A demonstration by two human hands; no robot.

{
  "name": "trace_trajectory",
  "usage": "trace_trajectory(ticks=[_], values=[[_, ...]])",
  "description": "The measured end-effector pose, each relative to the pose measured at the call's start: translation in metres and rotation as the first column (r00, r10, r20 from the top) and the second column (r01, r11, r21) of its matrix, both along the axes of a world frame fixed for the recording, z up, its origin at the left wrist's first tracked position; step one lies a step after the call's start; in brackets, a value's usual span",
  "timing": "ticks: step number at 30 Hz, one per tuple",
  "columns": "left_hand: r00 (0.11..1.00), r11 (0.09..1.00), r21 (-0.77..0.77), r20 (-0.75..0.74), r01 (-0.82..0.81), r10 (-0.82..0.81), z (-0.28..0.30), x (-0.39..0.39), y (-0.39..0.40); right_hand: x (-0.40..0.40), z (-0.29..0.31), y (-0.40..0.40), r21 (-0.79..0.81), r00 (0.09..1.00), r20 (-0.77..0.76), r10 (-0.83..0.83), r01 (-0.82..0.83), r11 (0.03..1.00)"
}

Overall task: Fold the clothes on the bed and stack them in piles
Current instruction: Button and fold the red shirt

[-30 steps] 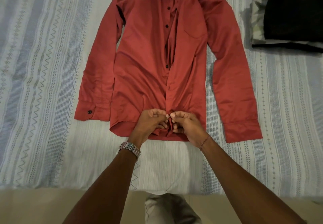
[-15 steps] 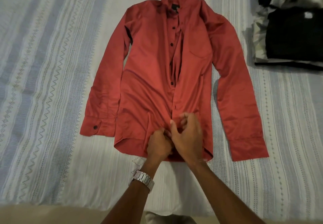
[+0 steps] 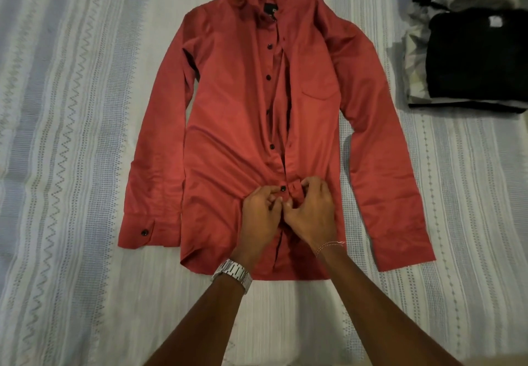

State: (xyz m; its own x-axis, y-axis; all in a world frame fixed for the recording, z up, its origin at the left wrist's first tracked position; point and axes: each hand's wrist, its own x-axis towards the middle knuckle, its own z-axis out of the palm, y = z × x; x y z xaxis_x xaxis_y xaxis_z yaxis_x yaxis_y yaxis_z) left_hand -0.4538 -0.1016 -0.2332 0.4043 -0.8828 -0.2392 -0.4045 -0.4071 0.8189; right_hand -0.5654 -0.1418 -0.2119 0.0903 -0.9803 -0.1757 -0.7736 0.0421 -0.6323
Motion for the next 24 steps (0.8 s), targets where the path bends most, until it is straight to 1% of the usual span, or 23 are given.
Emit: trace_trajectory(ticks=[4,6,8,10,11,14,16,18,20,22,24], values=[[0.999,0.995,0.094,-0.013,-0.028,0.03,0.003,0.005,-0.011,0.005,-0.001,0.002,-0.095,1.0,-0.016,0.009,-0.01,0.995],[1.0,0.989,0.149,0.009,-0.021,0.02,0.003,0.01,-0.02,0.008,0.001,0.004,-0.109,0.993,-0.11,0.048,-0.06,0.992],[1.0,0.981,0.193,-0.009,0.003,-0.001,0.002,0.013,-0.028,0.01,0.002,0.005,-0.094,0.967,-0.24,0.088,-0.113,0.989],[0.997,0.974,0.225,-0.078,0.021,-0.004,0.003,0.014,-0.033,0.011,0.003,0.005,-0.053,0.937,-0.33,0.11,-0.135,0.989],[0.99,0.97,0.241,-0.142,0.022,0.012,0.004,0.014,-0.035,0.012,0.003,0.004,-0.029,0.929,-0.352,0.118,-0.136,0.99],[0.935,0.962,0.272,-0.345,0.011,0.087,0.003,0.018,-0.036,0.01,0.002,0.001,-0.025,0.934,-0.34,0.106,-0.121,0.992],[0.894,0.961,0.278,-0.434,0.014,0.112,0.004,0.019,-0.033,0.009,0.001,-0.002,-0.037,0.93,-0.355,0.101,-0.122,0.992],[0.836,0.955,0.297,-0.527,0.015,0.151,0.004,0.02,-0.031,0.009,0.003,-0.006,0.003,0.928,-0.361,0.098,-0.104,0.995],[0.79,0.951,0.31,-0.586,0.013,0.181,0.007,0.025,-0.032,0.01,0.006,-0.012,0.049,0.936,-0.339,0.098,-0.087,0.995],[0.762,0.945,0.325,-0.618,0.023,0.194,0.007,0.03,-0.034,0.008,0.008,-0.017,0.06,0.955,-0.285,0.079,-0.064,0.996],[0.746,0.943,0.33,-0.635,0.029,0.199,0.007,0.033,-0.034,0.002,0.011,-0.019,0.071,0.988,-0.147,-0.042,0.053,0.996]])
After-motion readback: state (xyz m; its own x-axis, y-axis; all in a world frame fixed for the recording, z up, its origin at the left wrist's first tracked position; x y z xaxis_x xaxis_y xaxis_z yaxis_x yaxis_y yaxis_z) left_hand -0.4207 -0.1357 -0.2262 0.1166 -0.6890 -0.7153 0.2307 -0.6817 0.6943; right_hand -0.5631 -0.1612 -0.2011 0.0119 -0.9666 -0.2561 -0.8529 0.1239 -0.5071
